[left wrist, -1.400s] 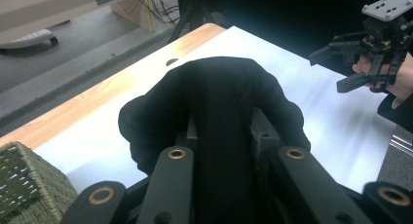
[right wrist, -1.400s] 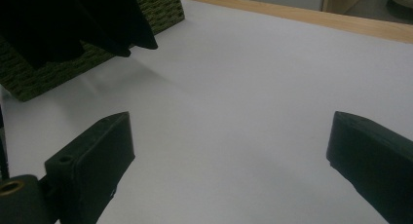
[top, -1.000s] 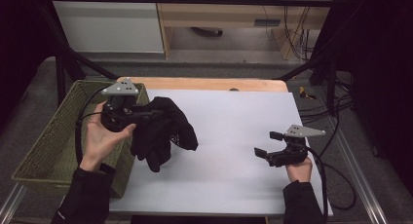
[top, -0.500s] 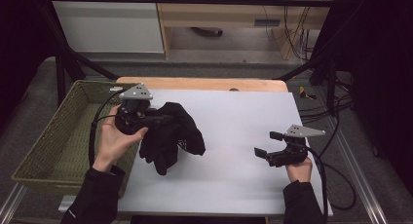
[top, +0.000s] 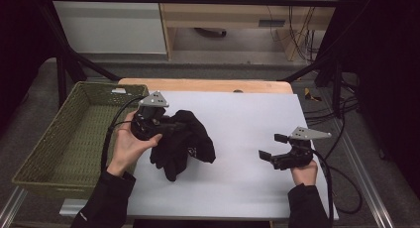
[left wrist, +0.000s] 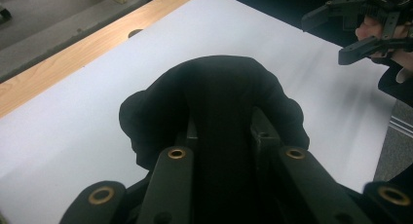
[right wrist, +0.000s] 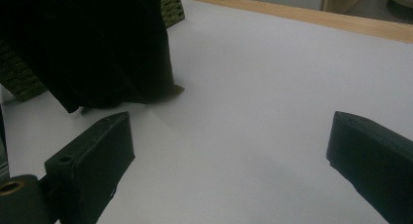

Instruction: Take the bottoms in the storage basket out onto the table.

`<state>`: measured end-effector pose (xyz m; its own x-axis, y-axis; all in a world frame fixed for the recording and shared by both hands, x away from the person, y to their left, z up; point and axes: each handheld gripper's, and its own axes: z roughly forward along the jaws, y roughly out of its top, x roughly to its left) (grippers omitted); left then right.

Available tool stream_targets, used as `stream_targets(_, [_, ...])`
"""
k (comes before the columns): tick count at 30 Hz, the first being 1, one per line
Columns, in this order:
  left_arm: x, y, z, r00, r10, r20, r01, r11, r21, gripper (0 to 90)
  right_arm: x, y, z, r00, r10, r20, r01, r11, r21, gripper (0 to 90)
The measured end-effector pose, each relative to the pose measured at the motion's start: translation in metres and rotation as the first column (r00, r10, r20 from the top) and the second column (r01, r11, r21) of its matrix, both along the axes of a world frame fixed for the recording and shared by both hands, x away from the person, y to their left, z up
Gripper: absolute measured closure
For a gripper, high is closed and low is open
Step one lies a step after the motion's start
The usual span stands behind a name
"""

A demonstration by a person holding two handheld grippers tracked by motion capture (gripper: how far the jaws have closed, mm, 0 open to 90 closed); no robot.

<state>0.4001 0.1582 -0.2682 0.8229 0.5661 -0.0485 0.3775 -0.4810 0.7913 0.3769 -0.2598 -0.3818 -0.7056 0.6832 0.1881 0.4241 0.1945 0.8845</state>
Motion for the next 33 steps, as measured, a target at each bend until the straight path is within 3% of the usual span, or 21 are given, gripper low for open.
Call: stream_targets(33, [0.007, -0.028, -0.046, 0.9972, -0.049, -0.057, 0.053, 0.9964, 0.066, 74.9, 0.0, 0.0, 0.0, 1.0, 0.0, 0.003, 0.0, 1.0, -0.001, 3.8])
